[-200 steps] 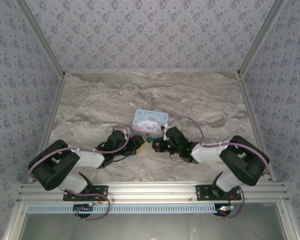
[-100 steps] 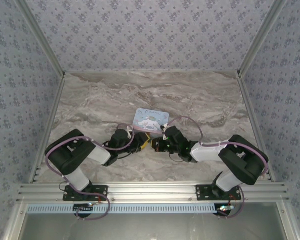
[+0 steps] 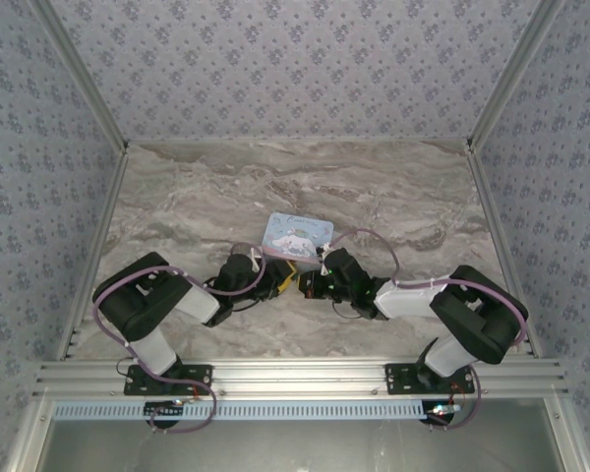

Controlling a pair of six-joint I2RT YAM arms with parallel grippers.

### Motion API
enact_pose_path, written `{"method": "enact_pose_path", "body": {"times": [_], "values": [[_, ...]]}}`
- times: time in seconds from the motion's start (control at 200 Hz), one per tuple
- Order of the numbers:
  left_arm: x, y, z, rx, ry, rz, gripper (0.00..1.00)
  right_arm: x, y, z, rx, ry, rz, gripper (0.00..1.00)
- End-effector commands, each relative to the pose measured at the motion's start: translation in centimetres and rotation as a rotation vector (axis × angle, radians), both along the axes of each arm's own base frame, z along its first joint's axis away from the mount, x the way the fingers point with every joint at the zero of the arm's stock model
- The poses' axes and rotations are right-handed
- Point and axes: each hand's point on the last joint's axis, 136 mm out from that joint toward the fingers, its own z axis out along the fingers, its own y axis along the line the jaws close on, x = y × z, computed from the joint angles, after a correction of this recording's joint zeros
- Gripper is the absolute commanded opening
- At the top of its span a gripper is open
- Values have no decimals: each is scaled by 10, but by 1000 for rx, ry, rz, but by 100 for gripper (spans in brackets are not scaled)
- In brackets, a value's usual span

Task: Unlock a padlock with a key

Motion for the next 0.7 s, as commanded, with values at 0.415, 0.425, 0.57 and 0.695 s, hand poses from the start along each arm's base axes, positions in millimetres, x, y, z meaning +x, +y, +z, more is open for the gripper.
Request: {"method": "enact_pose_path", "body": {"times": [0.415, 0.425, 0.57, 0.695], "values": [[0, -16, -1, -3, 16, -4, 36, 5, 4, 5, 28, 17, -19, 0], [0, -16, -1, -3, 17, -3, 36, 5, 4, 5, 28, 17, -18, 0], [2, -14, -1, 3, 18, 11, 28, 5, 2, 3, 28, 20, -24, 0], [2, -12, -1, 13, 18, 18, 25, 5, 0, 3, 30, 22, -29, 0]]}}
